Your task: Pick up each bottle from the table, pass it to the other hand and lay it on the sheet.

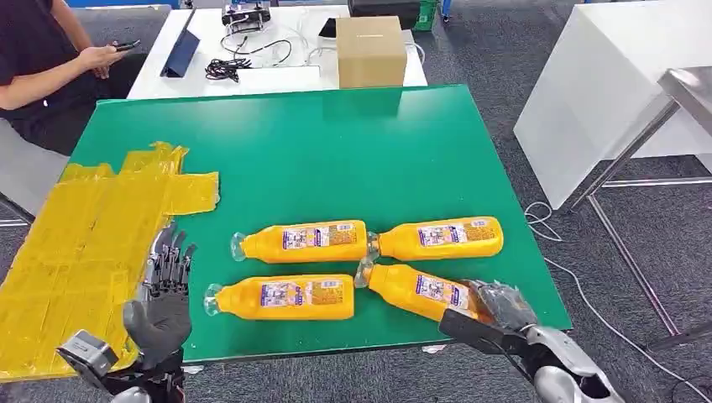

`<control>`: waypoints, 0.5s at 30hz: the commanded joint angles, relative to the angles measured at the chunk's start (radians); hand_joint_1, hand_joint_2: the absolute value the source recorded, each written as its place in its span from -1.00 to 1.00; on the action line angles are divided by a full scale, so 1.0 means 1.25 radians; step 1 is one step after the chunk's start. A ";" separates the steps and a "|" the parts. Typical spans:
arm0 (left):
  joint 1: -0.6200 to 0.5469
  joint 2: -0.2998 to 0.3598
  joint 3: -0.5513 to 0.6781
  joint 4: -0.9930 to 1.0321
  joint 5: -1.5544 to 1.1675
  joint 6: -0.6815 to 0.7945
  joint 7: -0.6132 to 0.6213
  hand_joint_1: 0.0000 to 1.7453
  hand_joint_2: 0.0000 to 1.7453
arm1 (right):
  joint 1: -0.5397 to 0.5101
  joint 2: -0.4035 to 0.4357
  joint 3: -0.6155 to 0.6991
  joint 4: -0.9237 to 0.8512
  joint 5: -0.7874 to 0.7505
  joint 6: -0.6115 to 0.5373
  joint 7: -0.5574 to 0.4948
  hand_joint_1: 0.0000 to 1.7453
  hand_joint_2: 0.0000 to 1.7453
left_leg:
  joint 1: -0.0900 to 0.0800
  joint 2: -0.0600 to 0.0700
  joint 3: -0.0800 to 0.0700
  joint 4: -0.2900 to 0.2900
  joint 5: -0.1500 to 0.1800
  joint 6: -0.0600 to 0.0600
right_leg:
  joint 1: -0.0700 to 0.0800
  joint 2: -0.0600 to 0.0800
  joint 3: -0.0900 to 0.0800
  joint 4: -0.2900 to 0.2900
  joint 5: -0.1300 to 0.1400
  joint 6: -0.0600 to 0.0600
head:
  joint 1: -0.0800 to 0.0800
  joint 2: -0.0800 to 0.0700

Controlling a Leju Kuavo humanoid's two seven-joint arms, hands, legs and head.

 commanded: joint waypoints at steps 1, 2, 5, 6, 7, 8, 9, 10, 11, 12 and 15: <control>0.007 0.007 0.033 0.035 0.023 -0.010 0.008 -1.00 -1.00 | 0.070 0.072 -0.060 -0.107 -0.045 -0.048 -0.015 1.00 1.00 | 0.000 0.002 0.004 -0.001 -0.002 -0.001 | 0.000 0.001 0.003 -0.001 -0.002 0.000 | 0.000 0.000; 0.007 0.007 0.033 0.035 0.023 -0.010 0.008 -1.00 -1.00 | 0.070 0.072 -0.060 -0.107 -0.045 -0.048 -0.015 1.00 1.00 | 0.000 0.002 0.004 0.000 -0.002 -0.001 | 0.000 0.001 0.003 -0.001 -0.002 0.000 | 0.000 0.000; 0.006 0.007 0.032 0.035 0.023 -0.010 0.009 -1.00 -1.00 | 0.068 0.071 -0.060 -0.100 -0.045 -0.047 -0.015 1.00 1.00 | 0.000 0.001 0.004 -0.001 -0.002 -0.001 | 0.000 0.001 0.003 -0.001 -0.002 0.000 | 0.000 0.000; 0.006 0.007 0.032 0.035 0.023 -0.010 0.009 -1.00 -1.00 | 0.068 0.071 -0.060 -0.100 -0.045 -0.047 -0.015 1.00 1.00 | 0.000 0.001 0.003 -0.001 -0.002 -0.001 | 0.000 0.001 0.002 -0.001 -0.001 0.000 | 0.000 0.000; 0.006 0.007 0.032 0.035 0.023 -0.010 0.009 -1.00 -1.00 | 0.068 0.071 -0.060 -0.100 -0.045 -0.047 -0.015 1.00 1.00 | 0.000 0.001 0.002 -0.001 -0.001 -0.001 | 0.000 0.001 0.001 -0.001 -0.001 0.000 | 0.000 0.000; 0.008 0.004 0.037 0.034 0.029 -0.009 0.009 -1.00 -1.00 | 0.069 0.088 -0.072 -0.105 -0.055 -0.075 -0.038 1.00 1.00 | 0.000 0.001 0.003 -0.001 -0.002 -0.001 | 0.000 0.001 0.003 -0.001 -0.001 0.000 | 0.000 0.000; 0.018 0.003 0.045 0.025 0.035 -0.005 0.007 -1.00 -1.00 | 0.087 0.115 -0.092 -0.136 -0.074 -0.110 -0.068 1.00 1.00 | 0.000 0.001 0.002 -0.001 -0.001 -0.001 | 0.000 0.001 0.001 -0.001 -0.001 0.000 | 0.001 0.000; 0.026 0.002 0.050 0.017 0.036 -0.004 0.005 -1.00 -1.00 | 0.102 0.135 -0.103 -0.168 -0.071 -0.138 -0.079 1.00 1.00 | 0.000 0.001 0.004 -0.001 -0.002 -0.001 | 0.000 0.001 0.003 -0.001 -0.002 0.000 | 0.000 0.000; 0.039 -0.003 0.061 0.004 0.053 -0.013 -0.002 -1.00 -1.00 | 0.117 0.171 -0.117 -0.206 -0.074 -0.179 -0.110 1.00 1.00 | 0.000 0.001 0.003 -0.001 -0.002 -0.001 | 0.000 0.001 0.002 -0.001 -0.002 0.000 | 0.001 0.000; 0.048 -0.007 0.069 -0.007 0.055 -0.018 -0.003 -1.00 -1.00 | 0.128 0.194 -0.122 -0.235 -0.057 -0.210 -0.123 1.00 1.00 | 0.000 0.001 0.001 -0.001 -0.001 -0.001 | 0.000 0.001 0.001 0.000 -0.001 0.000 | 0.000 0.000; 0.072 -0.022 0.085 -0.035 0.086 -0.048 0.015 -1.00 1.00 | 0.148 0.270 -0.114 -0.308 -0.020 -0.317 -0.169 1.00 1.00 | 0.000 0.002 0.003 0.000 -0.003 -0.002 | 0.000 0.002 0.002 0.000 -0.003 -0.001 | 0.000 0.000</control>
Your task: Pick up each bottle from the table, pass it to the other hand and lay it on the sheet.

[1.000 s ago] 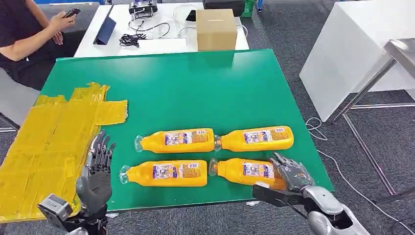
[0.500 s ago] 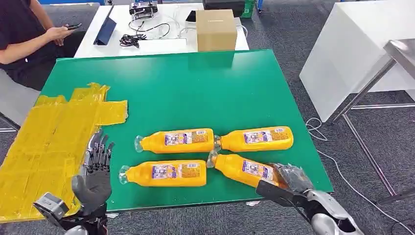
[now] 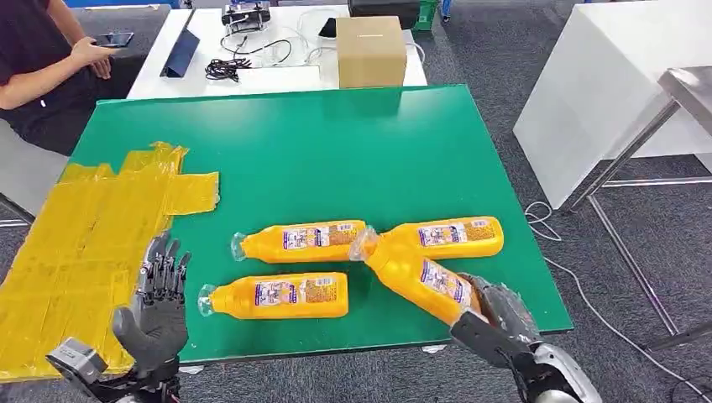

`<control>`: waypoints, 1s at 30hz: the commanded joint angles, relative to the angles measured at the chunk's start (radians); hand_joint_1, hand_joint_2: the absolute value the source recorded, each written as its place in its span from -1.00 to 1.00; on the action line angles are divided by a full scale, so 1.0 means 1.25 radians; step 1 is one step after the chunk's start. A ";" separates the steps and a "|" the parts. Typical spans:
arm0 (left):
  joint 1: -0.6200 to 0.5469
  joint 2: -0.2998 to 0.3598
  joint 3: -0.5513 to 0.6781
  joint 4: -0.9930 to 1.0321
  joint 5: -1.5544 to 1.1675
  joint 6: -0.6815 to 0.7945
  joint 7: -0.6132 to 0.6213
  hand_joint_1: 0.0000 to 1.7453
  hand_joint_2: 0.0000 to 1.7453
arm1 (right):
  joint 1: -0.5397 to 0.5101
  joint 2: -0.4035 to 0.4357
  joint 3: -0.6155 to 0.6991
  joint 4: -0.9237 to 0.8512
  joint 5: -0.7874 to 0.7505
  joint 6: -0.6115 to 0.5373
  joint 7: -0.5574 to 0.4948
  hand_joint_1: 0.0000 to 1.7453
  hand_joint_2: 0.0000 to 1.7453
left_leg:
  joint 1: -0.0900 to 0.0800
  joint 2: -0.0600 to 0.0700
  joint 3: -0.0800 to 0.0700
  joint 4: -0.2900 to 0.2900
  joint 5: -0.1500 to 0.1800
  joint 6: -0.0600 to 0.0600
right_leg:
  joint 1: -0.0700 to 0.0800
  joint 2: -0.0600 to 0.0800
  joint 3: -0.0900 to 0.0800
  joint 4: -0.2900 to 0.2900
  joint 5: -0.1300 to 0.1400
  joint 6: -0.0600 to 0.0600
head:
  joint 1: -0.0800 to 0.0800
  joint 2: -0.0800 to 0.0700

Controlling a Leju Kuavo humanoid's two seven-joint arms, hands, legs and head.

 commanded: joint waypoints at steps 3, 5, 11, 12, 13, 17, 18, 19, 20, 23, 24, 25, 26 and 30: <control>0.051 -0.012 0.042 -0.036 0.103 -0.090 0.090 -1.00 1.00 | 0.031 0.228 0.013 -0.177 0.055 -0.238 -0.119 1.00 1.00 | 0.001 0.001 0.003 0.000 -0.002 -0.001 | 0.001 0.001 0.002 0.000 -0.002 -0.001 | 0.000 0.000; 0.048 -0.005 0.023 -0.032 0.129 -0.094 0.144 -1.00 1.00 | -0.010 0.241 0.042 -0.134 0.060 -0.243 -0.118 1.00 1.00 | 0.001 0.003 0.004 0.000 -0.003 -0.002 | 0.001 0.002 0.003 0.000 -0.002 -0.001 | 0.000 0.000; 0.024 0.026 -0.060 -0.010 0.290 -0.108 0.275 -1.00 1.00 | -0.235 0.322 0.119 0.112 0.092 -0.254 -0.097 1.00 1.00 | 0.001 0.005 0.003 -0.002 -0.001 -0.003 | 0.002 0.005 0.001 -0.002 0.001 -0.001 | 0.000 0.000; 0.016 0.028 -0.067 -0.004 0.302 -0.098 0.279 -1.00 1.00 | -0.267 0.336 0.138 0.141 0.096 -0.261 -0.093 1.00 1.00 | 0.002 0.007 0.005 -0.002 -0.002 -0.003 | 0.003 0.007 0.003 -0.002 0.001 -0.001 | 0.000 0.000; 0.012 0.032 -0.072 -0.001 0.312 -0.097 0.277 -1.00 1.00 | -0.286 0.342 0.155 0.156 0.097 -0.264 -0.093 1.00 1.00 | 0.001 0.007 0.004 -0.002 -0.001 -0.003 | 0.002 0.006 0.002 -0.002 0.001 -0.002 | 0.000 0.000; -0.007 0.037 -0.075 0.011 0.333 -0.103 0.277 -1.00 1.00 | -0.347 0.366 0.218 0.224 0.114 -0.254 -0.062 1.00 1.00 | 0.002 0.007 0.005 -0.002 0.001 -0.003 | 0.002 0.007 0.003 -0.001 0.001 -0.002 | 0.000 0.000; -0.012 0.038 -0.075 0.013 0.342 -0.108 0.280 -1.00 1.00 | -0.363 0.372 0.235 0.250 0.127 -0.249 -0.050 1.00 1.00 | 0.001 0.006 0.004 -0.002 0.001 -0.002 | 0.002 0.006 0.003 -0.001 0.001 -0.002 | 0.000 0.000; -0.014 0.037 -0.074 0.012 0.345 -0.111 0.280 -1.00 1.00 | -0.372 0.378 0.249 0.267 0.138 -0.249 -0.041 1.00 1.00 | 0.001 0.006 0.005 -0.002 0.001 -0.003 | 0.002 0.006 0.004 -0.001 0.000 -0.002 | 0.000 0.000; -0.016 0.037 -0.075 0.008 0.345 -0.114 0.280 -1.00 1.00 | -0.380 0.387 0.263 0.288 0.147 -0.250 -0.035 0.98 1.00 | 0.001 0.007 0.005 -0.002 0.001 -0.003 | 0.002 0.006 0.003 -0.001 0.001 -0.002 | 0.000 0.000; -0.026 0.032 -0.076 0.005 0.345 -0.114 0.282 -1.00 1.00 | -0.404 0.406 0.297 0.349 0.157 -0.245 -0.019 1.00 1.00 | 0.001 0.005 0.004 -0.001 0.001 -0.002 | 0.002 0.005 0.003 -0.001 0.000 -0.002 | 0.000 0.000; -0.032 0.031 -0.078 0.005 0.342 -0.112 0.282 -1.00 1.00 | -0.417 0.414 0.309 0.381 0.159 -0.240 -0.009 0.96 1.00 | 0.001 0.006 0.005 -0.002 0.001 -0.003 | 0.002 0.006 0.004 -0.001 0.000 -0.001 | 0.000 0.000; -0.035 0.030 -0.080 0.005 0.336 -0.108 0.280 -1.00 1.00 | -0.427 0.420 0.317 0.404 0.158 -0.235 -0.007 0.96 1.00 | 0.001 0.006 0.005 -0.001 0.001 -0.002 | 0.002 0.006 0.003 -0.001 0.000 -0.001 | 0.000 0.000; -0.039 0.028 -0.081 0.004 0.313 -0.093 0.269 -1.00 1.00 | -0.438 0.426 0.324 0.429 0.157 -0.231 -0.001 0.96 1.00 | 0.001 0.004 0.003 -0.001 0.002 -0.002 | 0.002 0.004 0.002 0.000 0.000 -0.001 | 0.000 0.000; -0.053 0.022 -0.087 0.006 0.286 -0.075 0.258 -1.00 1.00 | -0.468 0.439 0.345 0.484 0.165 -0.217 0.016 0.96 1.00 | 0.001 0.004 0.004 -0.001 0.001 -0.002 | 0.002 0.004 0.003 0.000 0.000 -0.001 | 0.000 0.000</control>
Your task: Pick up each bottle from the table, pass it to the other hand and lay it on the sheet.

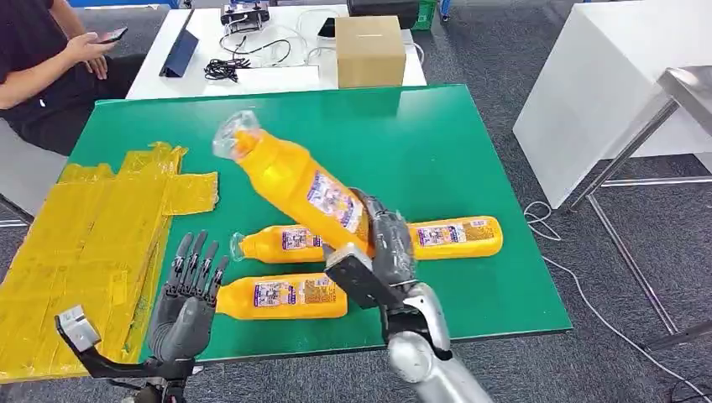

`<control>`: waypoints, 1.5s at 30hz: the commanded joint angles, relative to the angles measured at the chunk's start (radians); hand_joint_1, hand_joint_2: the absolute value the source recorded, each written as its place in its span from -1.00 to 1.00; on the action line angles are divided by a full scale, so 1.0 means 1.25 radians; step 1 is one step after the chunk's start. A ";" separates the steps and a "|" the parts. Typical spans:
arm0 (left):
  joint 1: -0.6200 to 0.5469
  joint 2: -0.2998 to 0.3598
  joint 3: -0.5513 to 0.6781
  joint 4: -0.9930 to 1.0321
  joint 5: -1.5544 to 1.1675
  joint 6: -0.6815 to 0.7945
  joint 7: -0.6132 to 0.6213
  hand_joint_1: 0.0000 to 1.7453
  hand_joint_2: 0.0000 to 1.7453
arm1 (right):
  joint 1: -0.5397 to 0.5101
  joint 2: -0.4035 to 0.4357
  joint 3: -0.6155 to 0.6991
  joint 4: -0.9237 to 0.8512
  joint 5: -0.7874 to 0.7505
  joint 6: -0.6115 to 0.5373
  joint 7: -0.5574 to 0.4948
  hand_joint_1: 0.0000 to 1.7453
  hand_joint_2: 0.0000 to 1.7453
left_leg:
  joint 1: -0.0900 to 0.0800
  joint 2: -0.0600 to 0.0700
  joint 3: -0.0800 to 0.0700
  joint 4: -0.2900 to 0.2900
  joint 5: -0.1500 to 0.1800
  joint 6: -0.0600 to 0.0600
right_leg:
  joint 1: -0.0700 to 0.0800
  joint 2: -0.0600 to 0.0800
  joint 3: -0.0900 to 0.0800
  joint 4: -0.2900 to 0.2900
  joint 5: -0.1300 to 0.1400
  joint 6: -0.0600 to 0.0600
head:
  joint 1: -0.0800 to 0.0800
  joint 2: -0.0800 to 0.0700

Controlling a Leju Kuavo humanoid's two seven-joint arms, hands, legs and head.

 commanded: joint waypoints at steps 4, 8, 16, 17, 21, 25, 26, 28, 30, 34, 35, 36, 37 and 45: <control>-0.052 0.013 -0.016 0.044 -0.041 0.039 -0.025 -1.00 1.00 | -0.138 0.058 0.128 0.272 0.029 0.043 0.046 0.96 1.00 | 0.000 0.001 0.002 -0.001 0.000 0.000 | 0.000 0.001 0.001 -0.001 0.000 0.000 | 0.000 0.000; -0.053 0.014 -0.015 0.044 -0.040 0.039 -0.024 -1.00 1.00 | -0.139 0.062 0.132 0.276 0.032 0.044 0.049 0.96 1.00 | 0.000 0.001 0.002 -0.001 -0.001 0.000 | 0.000 0.001 0.002 -0.001 0.000 0.000 | 0.000 0.000; -0.058 0.013 -0.010 0.052 0.012 0.017 -0.005 -1.00 1.00 | -0.163 0.091 0.187 0.339 0.091 0.057 0.071 0.96 1.00 | 0.000 0.001 0.002 -0.001 -0.001 -0.001 | 0.000 0.001 0.002 -0.001 0.000 0.000 | 0.000 0.000; -0.057 0.016 -0.007 0.056 0.040 0.004 0.007 -1.00 1.00 | -0.166 0.099 0.199 0.347 0.103 0.048 0.072 0.94 1.00 | 0.000 0.002 0.004 0.000 -0.002 -0.001 | 0.000 0.002 0.003 -0.001 -0.001 0.000 | 0.000 0.000; -0.051 0.015 0.025 0.056 0.110 -0.012 0.030 -1.00 1.00 | -0.185 0.092 0.245 0.352 0.153 0.026 0.088 0.98 1.00 | 0.000 0.000 0.002 -0.001 -0.001 -0.001 | 0.000 0.001 0.002 -0.001 0.000 0.000 | 0.000 0.000; -0.052 0.016 0.035 0.052 0.165 -0.024 0.062 -1.00 1.00 | -0.204 0.100 0.273 0.400 0.196 0.001 0.108 0.96 1.00 | 0.000 0.001 0.002 -0.001 -0.001 -0.001 | 0.000 0.002 0.002 -0.001 0.000 0.000 | 0.000 0.000; -0.051 0.016 0.034 0.048 0.167 -0.027 0.064 -1.00 1.00 | -0.205 0.105 0.276 0.416 0.203 -0.008 0.112 0.98 1.00 | 0.000 0.001 0.004 -0.001 -0.001 -0.001 | 0.000 0.002 0.003 -0.001 -0.001 0.000 | 0.000 0.000; -0.050 0.012 0.026 0.038 0.176 -0.025 0.076 -1.00 1.00 | -0.213 0.115 0.288 0.450 0.232 -0.034 0.121 1.00 1.00 | 0.000 0.000 0.002 -0.001 -0.001 -0.001 | 0.000 0.001 0.002 -0.001 -0.001 0.000 | 0.000 0.000; -0.051 0.010 0.017 0.036 0.174 -0.023 0.080 -1.00 1.00 | -0.216 0.121 0.293 0.461 0.244 -0.040 0.127 0.96 1.00 | 0.001 0.001 0.006 0.000 -0.003 -0.001 | 0.001 0.001 0.007 -0.001 -0.002 0.001 | 0.000 0.000; -0.052 0.008 0.011 0.037 0.175 -0.022 0.083 -1.00 1.00 | -0.218 0.124 0.295 0.468 0.249 -0.042 0.129 0.96 1.00 | 0.000 -0.001 0.002 0.000 -0.001 -0.001 | 0.000 0.000 0.002 -0.001 -0.001 0.000 | 0.000 0.000; -0.052 0.008 0.011 0.037 0.175 -0.022 0.083 -1.00 1.00 | -0.218 0.124 0.295 0.468 0.249 -0.042 0.129 0.96 1.00 | 0.000 -0.001 0.003 -0.001 -0.001 -0.001 | 0.000 0.000 0.003 -0.001 -0.001 0.001 | 0.000 0.000; -0.052 0.008 0.011 0.037 0.175 -0.022 0.083 -1.00 1.00 | -0.218 0.124 0.295 0.468 0.249 -0.042 0.129 0.96 1.00 | 0.000 -0.001 0.004 0.000 -0.002 -0.001 | 0.000 -0.001 0.004 -0.001 -0.002 0.001 | 0.000 0.000; -0.052 0.008 0.011 0.037 0.175 -0.022 0.083 -1.00 1.00 | -0.218 0.124 0.295 0.468 0.249 -0.042 0.129 0.96 1.00 | 0.000 -0.001 0.002 -0.001 -0.001 -0.001 | 0.000 -0.001 0.002 -0.001 -0.001 0.000 | 0.000 0.000; -0.052 0.008 0.011 0.037 0.175 -0.022 0.083 -1.00 1.00 | -0.218 0.124 0.295 0.468 0.249 -0.042 0.129 0.96 1.00 | 0.000 -0.001 0.003 0.000 -0.001 -0.001 | 0.000 -0.001 0.003 -0.001 -0.001 0.000 | 0.000 0.000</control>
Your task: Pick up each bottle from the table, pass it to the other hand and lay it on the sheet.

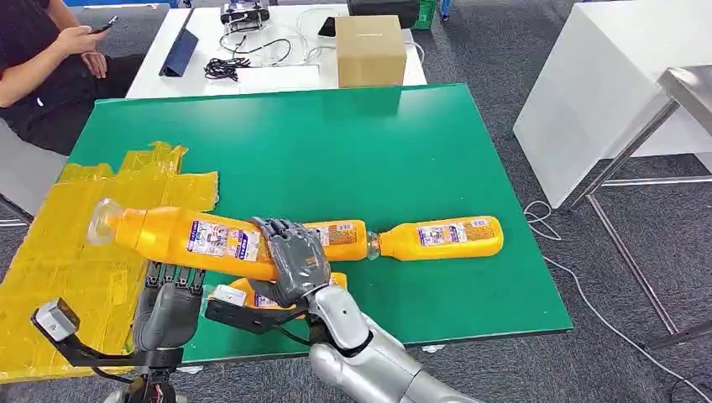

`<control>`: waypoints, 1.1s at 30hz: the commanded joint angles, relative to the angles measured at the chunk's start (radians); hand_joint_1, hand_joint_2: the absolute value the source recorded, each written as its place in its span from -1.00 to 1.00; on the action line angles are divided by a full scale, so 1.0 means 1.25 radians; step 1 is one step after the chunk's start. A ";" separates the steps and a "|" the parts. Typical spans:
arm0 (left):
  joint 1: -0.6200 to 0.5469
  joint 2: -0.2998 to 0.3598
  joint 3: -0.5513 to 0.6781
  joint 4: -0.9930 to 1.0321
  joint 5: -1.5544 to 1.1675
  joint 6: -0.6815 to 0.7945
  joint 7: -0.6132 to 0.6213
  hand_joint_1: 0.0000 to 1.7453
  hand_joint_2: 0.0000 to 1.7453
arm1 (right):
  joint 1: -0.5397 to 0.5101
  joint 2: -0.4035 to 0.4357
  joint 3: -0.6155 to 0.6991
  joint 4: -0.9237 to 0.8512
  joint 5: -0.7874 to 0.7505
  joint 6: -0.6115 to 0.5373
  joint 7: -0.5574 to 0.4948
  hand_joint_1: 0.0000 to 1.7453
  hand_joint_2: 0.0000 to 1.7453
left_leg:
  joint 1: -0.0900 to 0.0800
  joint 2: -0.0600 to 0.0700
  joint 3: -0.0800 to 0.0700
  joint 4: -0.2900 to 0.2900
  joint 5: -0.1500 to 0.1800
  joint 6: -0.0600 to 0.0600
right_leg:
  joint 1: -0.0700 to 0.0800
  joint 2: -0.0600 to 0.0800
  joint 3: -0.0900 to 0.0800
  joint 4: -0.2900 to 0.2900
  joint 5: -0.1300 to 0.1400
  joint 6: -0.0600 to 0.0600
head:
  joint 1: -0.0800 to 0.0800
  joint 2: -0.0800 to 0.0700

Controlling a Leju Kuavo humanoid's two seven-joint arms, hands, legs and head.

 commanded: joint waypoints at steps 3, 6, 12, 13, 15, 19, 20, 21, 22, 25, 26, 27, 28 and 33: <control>-0.028 0.008 -0.023 0.025 -0.004 -0.004 0.007 -1.00 1.00 | -0.025 -0.007 0.047 0.073 0.003 0.004 0.000 0.96 1.00 | 0.000 -0.001 0.002 -0.001 0.000 0.000 | 0.000 -0.001 0.003 -0.001 -0.001 0.000 | 0.000 0.000; -0.028 0.008 -0.023 0.025 -0.004 -0.004 0.007 -1.00 1.00 | -0.025 -0.007 0.047 0.073 0.003 0.004 0.000 0.96 1.00 | 0.000 -0.001 0.004 0.000 -0.001 -0.001 | 0.000 -0.001 0.004 -0.001 -0.001 0.001 | 0.000 0.000; -0.046 0.001 -0.053 0.028 -0.052 0.043 -0.004 -1.00 1.00 | -0.046 0.032 0.066 0.143 0.037 0.009 0.018 0.98 1.00 | 0.000 -0.001 0.002 0.000 0.000 0.000 | 0.000 -0.001 0.002 -0.001 -0.001 0.000 | 0.000 0.000; -0.053 0.000 -0.060 0.027 -0.070 0.060 -0.013 -1.00 1.00 | -0.053 0.044 0.071 0.165 0.042 0.010 0.023 1.00 1.00 | 0.000 -0.001 0.004 0.000 -0.001 -0.001 | 0.000 -0.001 0.004 -0.001 -0.002 0.001 | 0.000 0.000; -0.062 0.000 -0.070 0.030 -0.075 0.066 -0.013 -1.00 1.00 | -0.063 0.073 0.064 0.207 0.039 0.018 0.031 0.96 1.00 | 0.000 -0.001 0.003 0.000 -0.001 -0.001 | 0.000 -0.001 0.004 0.000 -0.001 0.000 | 0.000 0.000; -0.088 0.022 -0.096 0.073 -0.086 0.081 -0.020 -1.00 1.00 | -0.075 0.080 0.109 0.208 0.019 0.033 0.057 0.96 1.00 | 0.000 -0.002 0.002 0.000 0.000 -0.001 | 0.000 -0.002 0.002 -0.001 -0.001 0.000 | 0.000 0.000; -0.096 0.023 -0.099 0.087 -0.090 0.084 -0.027 -1.00 1.00 | -0.082 0.080 0.123 0.209 0.011 0.039 0.068 0.96 1.00 | 0.001 -0.002 0.004 -0.001 -0.001 -0.001 | 0.001 -0.002 0.004 -0.001 -0.001 0.000 | 0.000 0.000; -0.103 0.025 -0.105 0.094 -0.100 0.092 -0.036 -1.00 1.00 | -0.091 0.080 0.137 0.216 -0.006 0.037 0.080 0.96 1.00 | 0.000 -0.002 0.002 -0.001 0.000 -0.001 | 0.000 -0.002 0.002 0.000 -0.001 0.000 | 0.000 0.000; -0.106 0.025 -0.109 0.095 -0.100 0.093 -0.038 -1.00 1.00 | -0.100 0.080 0.143 0.224 -0.012 0.037 0.081 0.96 1.00 | 0.000 -0.002 0.003 -0.001 0.000 -0.001 | 0.000 -0.003 0.004 -0.001 -0.001 0.000 | 0.000 0.000; -0.105 0.030 -0.117 0.094 -0.101 0.106 -0.045 -1.00 1.00 | -0.115 0.080 0.172 0.238 -0.046 0.029 0.078 0.90 1.00 | 0.000 -0.001 0.002 -0.001 0.000 0.000 | 0.000 -0.001 0.001 0.000 -0.001 0.000 | 0.000 0.000; -0.103 0.031 -0.116 0.092 -0.101 0.108 -0.046 -1.00 1.00 | -0.114 0.080 0.176 0.237 -0.047 0.028 0.079 0.92 1.00 | 0.000 -0.001 0.003 -0.001 0.000 -0.001 | 0.000 -0.002 0.003 -0.001 -0.001 0.000 | 0.000 0.000; -0.102 0.031 -0.116 0.091 -0.101 0.108 -0.047 -1.00 1.00 | -0.114 0.080 0.178 0.236 -0.047 0.028 0.081 0.88 1.00 | 0.000 -0.001 0.002 -0.001 0.000 -0.001 | 0.000 -0.002 0.002 -0.001 -0.001 0.000 | 0.000 0.000; -0.101 0.031 -0.116 0.090 -0.102 0.110 -0.048 -1.00 1.00 | -0.112 0.080 0.183 0.236 -0.048 0.028 0.081 0.88 1.00 | 0.000 -0.002 0.003 -0.001 -0.001 -0.001 | 0.000 -0.002 0.003 -0.001 -0.001 0.001 | 0.000 0.000; -0.100 0.032 -0.116 0.090 -0.102 0.110 -0.049 -1.00 1.00 | -0.116 0.080 0.188 0.238 -0.052 0.042 0.079 0.88 1.00 | 0.000 -0.001 0.001 0.000 0.000 -0.001 | 0.000 -0.001 0.001 0.000 -0.001 0.000 | 0.000 0.000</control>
